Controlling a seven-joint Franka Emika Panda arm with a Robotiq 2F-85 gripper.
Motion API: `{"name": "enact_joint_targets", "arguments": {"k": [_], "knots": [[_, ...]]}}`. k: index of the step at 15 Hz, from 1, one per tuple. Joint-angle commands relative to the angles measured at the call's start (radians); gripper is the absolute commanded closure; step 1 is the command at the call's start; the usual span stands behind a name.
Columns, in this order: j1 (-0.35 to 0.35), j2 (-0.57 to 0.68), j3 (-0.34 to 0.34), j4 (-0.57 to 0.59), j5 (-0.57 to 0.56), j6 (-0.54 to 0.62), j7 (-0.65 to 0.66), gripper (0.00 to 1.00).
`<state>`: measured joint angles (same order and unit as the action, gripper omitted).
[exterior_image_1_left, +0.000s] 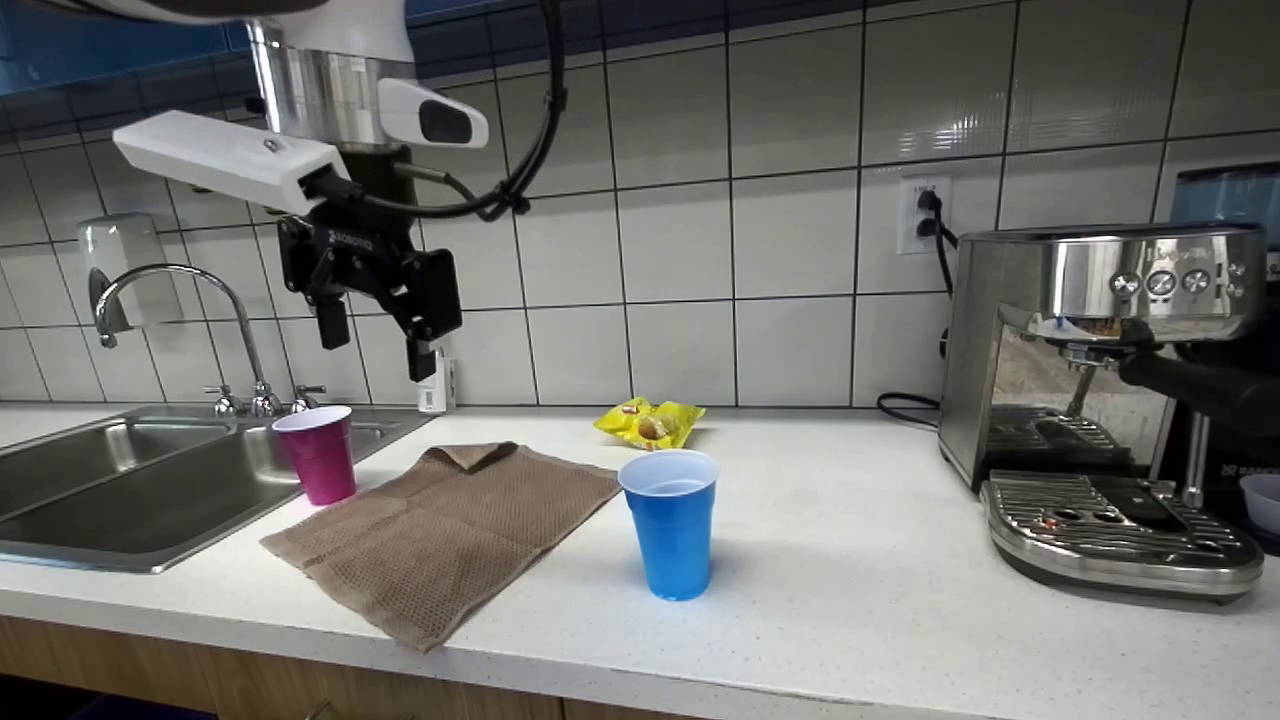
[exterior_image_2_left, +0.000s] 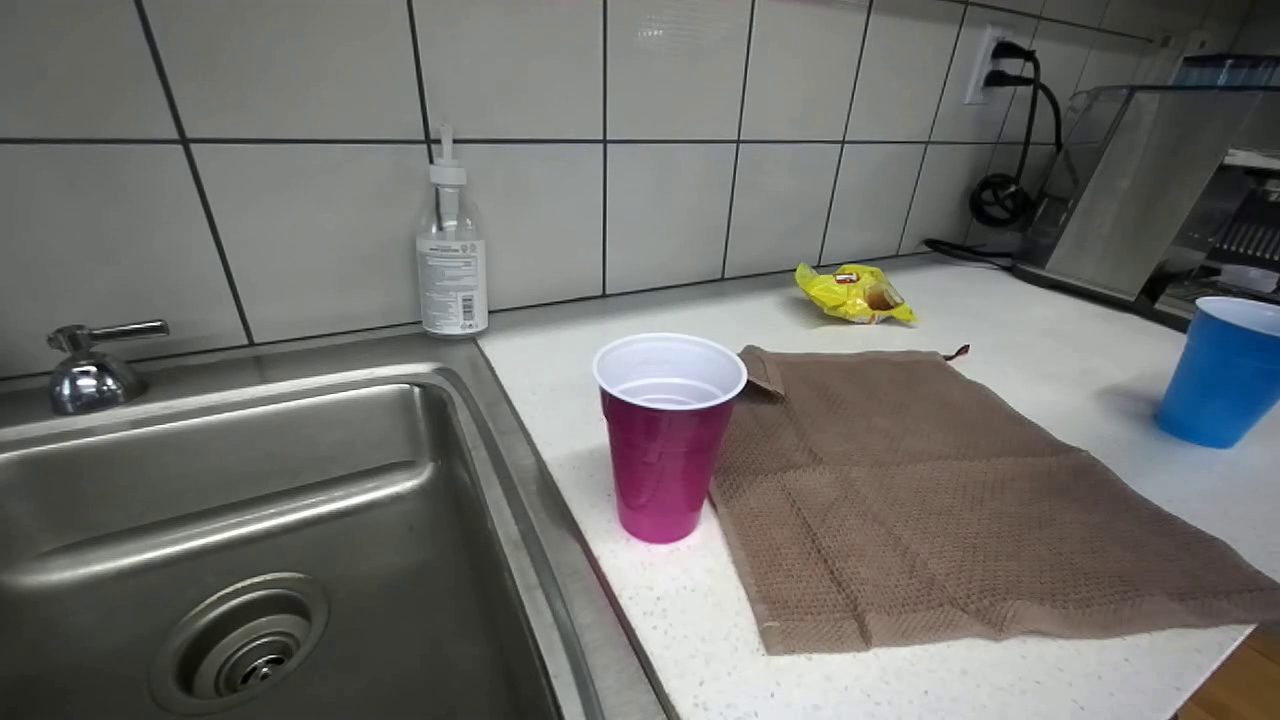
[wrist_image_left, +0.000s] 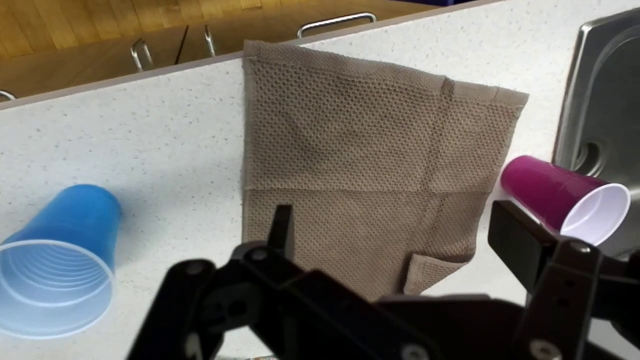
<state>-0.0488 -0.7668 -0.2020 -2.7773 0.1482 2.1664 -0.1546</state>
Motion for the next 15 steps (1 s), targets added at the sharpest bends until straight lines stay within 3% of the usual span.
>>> {"name": "enact_joint_targets", "arguments": {"k": [1, 15], "knots": [[0.033, 0.057, 0.038, 0.001, 0.065, 0.075, 0.044, 0.00], [0.132, 0.377, 0.116, 0.052, 0.173, 0.359, 0.109, 0.00]]}}
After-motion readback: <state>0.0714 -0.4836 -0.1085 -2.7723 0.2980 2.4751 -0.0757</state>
